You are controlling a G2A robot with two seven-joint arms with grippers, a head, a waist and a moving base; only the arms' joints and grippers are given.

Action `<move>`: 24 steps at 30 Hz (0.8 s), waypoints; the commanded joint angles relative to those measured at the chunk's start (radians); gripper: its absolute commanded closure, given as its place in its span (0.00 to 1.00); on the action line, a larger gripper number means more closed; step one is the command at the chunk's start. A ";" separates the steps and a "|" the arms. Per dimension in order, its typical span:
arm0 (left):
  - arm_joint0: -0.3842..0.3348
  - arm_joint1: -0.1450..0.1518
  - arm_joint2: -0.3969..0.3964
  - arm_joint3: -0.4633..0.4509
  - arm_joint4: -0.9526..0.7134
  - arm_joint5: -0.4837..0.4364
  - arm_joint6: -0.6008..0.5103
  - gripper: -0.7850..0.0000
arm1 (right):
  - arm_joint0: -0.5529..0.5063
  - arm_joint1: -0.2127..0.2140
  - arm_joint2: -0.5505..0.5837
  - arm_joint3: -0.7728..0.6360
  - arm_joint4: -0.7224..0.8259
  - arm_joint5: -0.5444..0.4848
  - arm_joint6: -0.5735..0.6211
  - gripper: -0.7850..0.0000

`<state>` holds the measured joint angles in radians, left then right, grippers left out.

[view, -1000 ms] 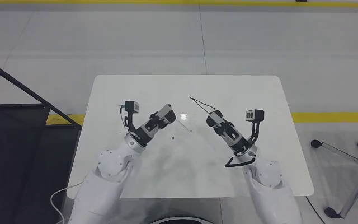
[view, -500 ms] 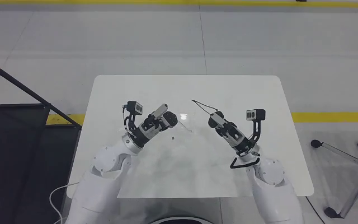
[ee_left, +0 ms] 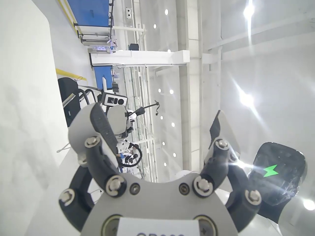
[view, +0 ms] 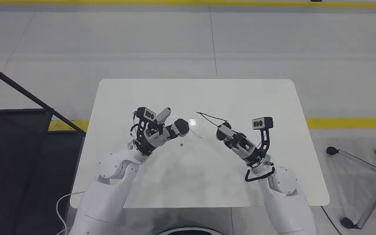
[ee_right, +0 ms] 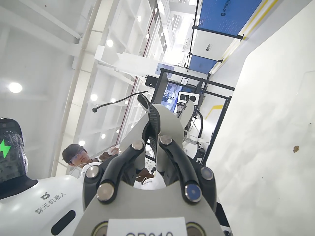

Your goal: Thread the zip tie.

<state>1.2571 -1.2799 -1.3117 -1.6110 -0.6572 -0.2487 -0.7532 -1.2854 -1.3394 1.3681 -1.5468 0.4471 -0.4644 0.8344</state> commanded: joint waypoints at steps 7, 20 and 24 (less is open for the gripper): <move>-0.022 -0.005 0.040 0.012 0.013 -0.001 0.001 0.52 | 0.009 0.007 -0.012 0.014 0.005 0.015 0.036 1.00; -0.037 -0.006 0.053 0.031 0.014 -0.003 -0.001 0.57 | 0.021 0.015 -0.029 0.022 0.001 0.023 0.037 1.00; -0.042 -0.007 0.057 0.035 0.015 -0.002 -0.001 0.58 | 0.025 0.017 -0.036 0.027 -0.003 0.024 0.037 1.00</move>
<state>1.2166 -1.2867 -1.2561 -1.5773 -0.6427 -0.2508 -0.7535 -1.2613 -1.3226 1.3335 -1.5212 0.4446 -0.4411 0.8718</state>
